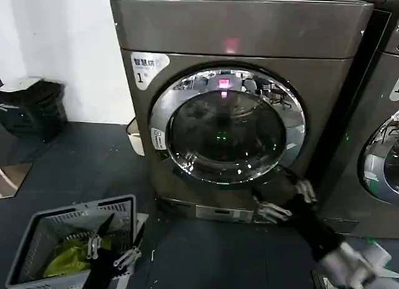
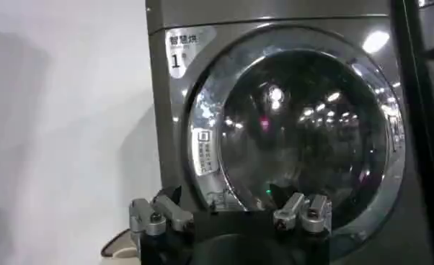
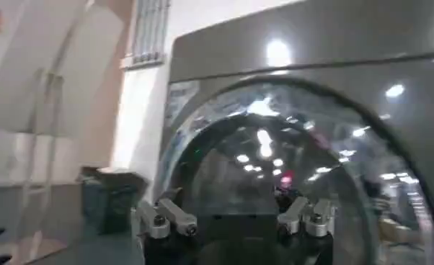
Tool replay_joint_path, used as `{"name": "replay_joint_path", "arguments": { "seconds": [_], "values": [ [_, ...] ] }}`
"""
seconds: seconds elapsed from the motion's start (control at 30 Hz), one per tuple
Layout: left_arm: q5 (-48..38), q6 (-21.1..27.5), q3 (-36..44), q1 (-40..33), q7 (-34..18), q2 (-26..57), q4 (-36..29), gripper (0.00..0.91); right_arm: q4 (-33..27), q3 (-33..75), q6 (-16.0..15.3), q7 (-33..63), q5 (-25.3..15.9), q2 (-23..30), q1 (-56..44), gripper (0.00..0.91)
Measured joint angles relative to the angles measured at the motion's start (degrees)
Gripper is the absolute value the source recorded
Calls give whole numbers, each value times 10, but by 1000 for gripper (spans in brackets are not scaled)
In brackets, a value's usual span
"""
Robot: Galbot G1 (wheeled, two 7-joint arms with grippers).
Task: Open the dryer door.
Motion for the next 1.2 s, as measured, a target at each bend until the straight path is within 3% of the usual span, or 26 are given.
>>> {"name": "replay_joint_path", "arguments": {
  "seconds": [0.2, 0.4, 0.87, 1.2],
  "values": [
    [2, 2, 9, -2, 1, -6, 2, 907, -83, -67, -6, -5, 44, -45, 103, 907],
    [0, 3, 11, 3, 2, -13, -1, 907, -152, -157, -4, -7, 49, -57, 199, 907],
    [27, 6, 25, 8, 4, -35, -5, 907, -310, -349, 36, 7, 30, 10, 385, 907],
    [28, 5, 28, 5, 5, -34, 1, 907, -386, -397, 52, 19, 12, 68, 432, 907]
  ]
}}
